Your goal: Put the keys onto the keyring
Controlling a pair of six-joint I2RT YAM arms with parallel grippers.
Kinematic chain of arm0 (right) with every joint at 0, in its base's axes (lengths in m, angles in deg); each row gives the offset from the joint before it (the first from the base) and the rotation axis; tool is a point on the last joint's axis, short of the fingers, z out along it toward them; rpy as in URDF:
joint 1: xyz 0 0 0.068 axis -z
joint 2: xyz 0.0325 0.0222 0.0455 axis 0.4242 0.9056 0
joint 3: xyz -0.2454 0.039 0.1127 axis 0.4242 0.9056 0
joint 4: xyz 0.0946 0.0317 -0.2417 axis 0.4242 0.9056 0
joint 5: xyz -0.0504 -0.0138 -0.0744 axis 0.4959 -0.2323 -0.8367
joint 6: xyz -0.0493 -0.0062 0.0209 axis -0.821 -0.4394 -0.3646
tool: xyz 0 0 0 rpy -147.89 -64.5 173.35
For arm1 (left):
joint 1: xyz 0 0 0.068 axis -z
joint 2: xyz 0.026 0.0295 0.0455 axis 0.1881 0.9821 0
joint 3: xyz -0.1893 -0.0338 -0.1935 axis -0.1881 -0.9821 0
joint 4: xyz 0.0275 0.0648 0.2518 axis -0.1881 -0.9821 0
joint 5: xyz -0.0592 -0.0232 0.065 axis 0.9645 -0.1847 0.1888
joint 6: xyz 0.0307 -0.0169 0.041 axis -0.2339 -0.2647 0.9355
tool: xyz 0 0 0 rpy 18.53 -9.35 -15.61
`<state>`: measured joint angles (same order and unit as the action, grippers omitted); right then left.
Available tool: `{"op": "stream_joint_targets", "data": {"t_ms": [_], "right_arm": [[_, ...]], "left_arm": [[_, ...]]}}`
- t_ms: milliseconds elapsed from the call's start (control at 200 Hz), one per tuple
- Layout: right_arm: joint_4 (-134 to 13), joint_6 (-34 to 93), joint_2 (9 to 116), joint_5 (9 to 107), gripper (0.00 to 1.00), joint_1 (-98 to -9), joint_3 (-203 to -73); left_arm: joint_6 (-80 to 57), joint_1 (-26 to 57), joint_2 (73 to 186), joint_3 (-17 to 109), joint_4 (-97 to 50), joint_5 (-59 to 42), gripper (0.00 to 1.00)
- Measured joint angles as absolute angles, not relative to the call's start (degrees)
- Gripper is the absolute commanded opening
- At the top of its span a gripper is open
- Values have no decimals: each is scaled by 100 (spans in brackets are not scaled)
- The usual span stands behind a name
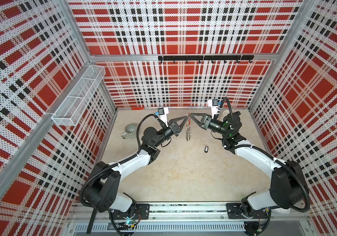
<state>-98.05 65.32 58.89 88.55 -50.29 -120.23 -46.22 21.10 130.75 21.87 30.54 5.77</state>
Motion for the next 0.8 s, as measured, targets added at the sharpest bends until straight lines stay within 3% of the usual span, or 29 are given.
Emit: {"op": "stream_joint_targets", "data": {"t_ms": [521,802], "right_arm": [[-9893,6473,5895,8942,23,-5086,-12034],[-9167,5909,5753,8558,24,-5086,-12039]], "left_arm": [[-5997,2106,13077,2100,3891,124,0],[-6556,2062,13077,1984,3948,-208,0]]}}
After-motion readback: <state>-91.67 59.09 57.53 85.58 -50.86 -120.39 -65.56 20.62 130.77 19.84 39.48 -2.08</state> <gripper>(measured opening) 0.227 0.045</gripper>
